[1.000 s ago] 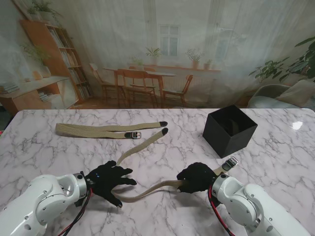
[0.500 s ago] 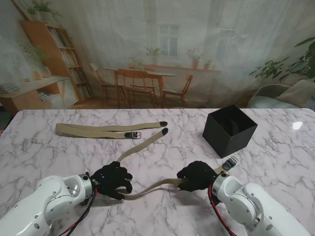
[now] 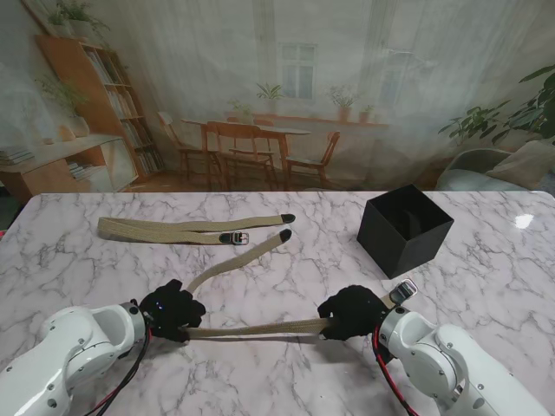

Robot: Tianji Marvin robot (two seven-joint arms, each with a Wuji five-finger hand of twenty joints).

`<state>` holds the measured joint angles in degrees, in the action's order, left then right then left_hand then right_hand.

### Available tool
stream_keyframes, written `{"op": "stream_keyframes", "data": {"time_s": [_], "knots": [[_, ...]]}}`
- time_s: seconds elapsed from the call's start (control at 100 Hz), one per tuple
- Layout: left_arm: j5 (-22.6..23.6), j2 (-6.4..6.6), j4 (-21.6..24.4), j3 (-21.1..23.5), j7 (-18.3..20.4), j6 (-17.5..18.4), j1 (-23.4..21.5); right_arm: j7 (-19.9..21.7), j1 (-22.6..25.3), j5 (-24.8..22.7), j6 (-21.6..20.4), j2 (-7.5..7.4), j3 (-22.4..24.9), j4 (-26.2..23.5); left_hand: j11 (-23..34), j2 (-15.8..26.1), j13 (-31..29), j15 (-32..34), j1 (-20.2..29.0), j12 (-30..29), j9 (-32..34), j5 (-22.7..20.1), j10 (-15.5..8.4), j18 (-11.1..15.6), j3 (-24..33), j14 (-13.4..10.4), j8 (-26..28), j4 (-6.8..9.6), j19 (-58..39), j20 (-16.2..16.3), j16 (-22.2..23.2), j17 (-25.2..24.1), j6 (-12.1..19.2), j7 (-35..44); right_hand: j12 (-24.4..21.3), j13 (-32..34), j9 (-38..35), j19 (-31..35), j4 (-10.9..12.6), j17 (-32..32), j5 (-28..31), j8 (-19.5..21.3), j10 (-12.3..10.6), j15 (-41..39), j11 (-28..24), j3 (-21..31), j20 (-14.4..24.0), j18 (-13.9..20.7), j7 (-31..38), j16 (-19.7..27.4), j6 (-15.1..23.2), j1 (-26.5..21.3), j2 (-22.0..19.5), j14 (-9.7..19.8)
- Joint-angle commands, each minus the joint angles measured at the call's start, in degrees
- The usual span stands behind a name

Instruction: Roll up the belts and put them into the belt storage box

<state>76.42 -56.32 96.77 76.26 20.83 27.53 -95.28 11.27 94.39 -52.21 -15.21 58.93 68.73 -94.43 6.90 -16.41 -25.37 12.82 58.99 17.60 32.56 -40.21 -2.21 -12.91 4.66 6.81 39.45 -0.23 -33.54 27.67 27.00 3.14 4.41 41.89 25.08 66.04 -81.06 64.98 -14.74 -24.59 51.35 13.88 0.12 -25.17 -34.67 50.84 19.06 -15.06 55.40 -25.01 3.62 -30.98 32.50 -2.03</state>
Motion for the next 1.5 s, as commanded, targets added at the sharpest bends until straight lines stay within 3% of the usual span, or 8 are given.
{"op": "stream_keyframes", "data": {"time_s": [0.0, 0.23, 0.47, 0.62, 0.96, 1.26, 1.42, 1.49], "knots": [[1.33, 0.91, -1.43, 1.03, 1.42, -1.02, -1.26, 0.56, 0.43, -1.13, 0.53, -0.41, 0.3, 0.54, 6.75, 1.65, -1.56, 1.05, 3.67, 3.06, 3.27, -2.56, 5.25, 0.52, 1.82, -0.2, 2.8, -0.69, -1.93, -1.06, 1.14, -0.85, -4.28, 1.21, -0.26, -0.44, -2.18, -0.69, -0.86, 1.09, 2.25, 2.42, 0.42, 0.65, -0.16, 1.86, -0.08, -0.93, 3.24, 0.88, 3.8, 2.24, 2.36, 2.15], [4.93, 0.84, -1.2, 4.08, 0.77, -2.36, -2.87, 1.45, 0.8, -4.27, 2.05, -0.7, 0.55, 0.5, 6.98, 1.87, -1.7, 1.05, 3.71, 3.29, 3.48, -2.23, 5.14, 0.45, 1.71, -0.22, 3.77, -0.79, -1.9, -1.17, 1.34, -1.09, -4.38, 1.25, -1.57, -6.82, 6.39, -3.38, -0.21, 4.31, -4.52, 2.43, 0.77, 5.59, 6.93, 1.35, -0.51, -1.28, 1.19, 2.96, 5.51, -3.83, -3.17, 0.9], [6.61, 0.8, -1.89, 5.38, -0.36, -3.8, -3.55, 0.6, 0.93, -8.51, 2.57, -0.94, 1.0, 1.44, 7.18, 2.0, -1.82, 0.94, 3.65, 3.54, 3.79, -2.16, 4.98, 0.29, 1.57, -0.25, 4.02, -0.73, -1.66, -1.37, 1.43, -1.3, -4.02, 0.82, 1.58, -6.71, 9.83, -3.09, -0.6, 3.59, -5.34, 7.57, 0.63, 3.45, 3.94, 3.39, 0.92, -1.69, 4.35, 1.2, 8.94, -0.82, 3.49, 0.19], [7.13, 0.78, -1.92, 5.95, -1.0, -4.12, -3.85, -5.68, 0.88, -12.08, 2.74, -0.72, 0.81, 3.19, 7.2, 1.97, -1.81, 0.86, 3.63, 3.63, 3.85, -2.24, 5.05, 0.19, 1.48, -0.25, 4.09, -0.71, -1.46, -1.51, 1.44, -1.39, -3.92, 0.72, 7.51, -1.53, 4.69, -1.04, -0.62, 0.49, -4.12, 6.94, -0.93, -1.62, -4.95, 7.56, 1.66, -0.86, 5.04, -1.86, 10.26, -3.42, 6.27, 1.7], [8.34, 0.35, 1.03, 7.83, -3.63, -5.32, -6.81, -24.9, 1.14, -17.68, 6.55, 0.14, -0.25, 7.12, 7.09, 2.14, -1.77, 0.68, 3.44, 3.7, 4.02, -2.09, 5.34, -0.3, 1.12, 0.19, 3.99, -0.74, -1.05, -1.74, 1.36, -1.68, -3.63, 0.36, 6.31, 0.07, 3.46, 0.57, -0.84, -0.49, -4.34, 6.79, -1.62, -3.26, -7.15, 8.42, 1.97, -0.15, 5.96, -2.8, 10.97, -3.31, 6.62, 2.21], [8.48, 0.5, 0.05, 6.07, -2.62, -5.7, -5.85, -18.43, -0.26, -22.37, 8.8, -1.22, -2.55, 8.22, 6.88, 2.27, -2.0, 0.54, 3.55, 3.71, 4.39, -2.08, 5.23, -0.38, 0.83, 0.13, 3.99, -0.67, -0.69, -1.92, 1.17, -1.54, -3.5, 0.07, 2.9, -3.11, 6.94, -0.28, -1.72, 0.82, -5.99, 7.68, -1.93, -0.16, -3.48, -1.69, 1.09, -0.6, 4.79, -1.51, 9.31, 3.47, 6.23, 1.83], [9.57, 0.43, 0.28, 7.23, -3.33, -6.46, -6.53, -15.8, 1.77, -25.02, 9.3, -1.46, 0.18, 5.94, 6.91, 2.32, -1.89, 0.49, 3.56, 3.78, 4.39, -2.01, 5.35, -0.45, 0.69, 0.25, 3.93, -0.66, -0.59, -1.98, 1.12, -1.54, -3.37, -0.05, 2.74, -4.21, 8.58, -1.07, -0.84, 1.57, -7.44, 8.07, -2.3, 0.86, -2.26, 0.27, 0.79, -0.78, 4.4, -1.14, 10.95, -0.16, 7.84, 1.85], [10.0, 0.4, 0.3, 7.71, -3.88, -6.77, -6.87, -15.69, 2.39, -25.93, 9.9, -1.5, 0.95, 5.68, 6.9, 2.38, -1.79, 0.42, 3.49, 3.8, 4.41, -1.93, 5.39, -0.47, 0.6, 0.38, 3.73, -0.67, -0.54, -1.99, 1.06, -1.58, -3.28, -0.25, 4.33, -3.24, 7.04, -1.02, -0.75, 1.16, -5.71, 7.4, -2.62, 0.09, -2.54, 6.65, 0.89, -0.58, 5.03, -1.65, 12.67, -1.06, 7.53, 2.17]]}}
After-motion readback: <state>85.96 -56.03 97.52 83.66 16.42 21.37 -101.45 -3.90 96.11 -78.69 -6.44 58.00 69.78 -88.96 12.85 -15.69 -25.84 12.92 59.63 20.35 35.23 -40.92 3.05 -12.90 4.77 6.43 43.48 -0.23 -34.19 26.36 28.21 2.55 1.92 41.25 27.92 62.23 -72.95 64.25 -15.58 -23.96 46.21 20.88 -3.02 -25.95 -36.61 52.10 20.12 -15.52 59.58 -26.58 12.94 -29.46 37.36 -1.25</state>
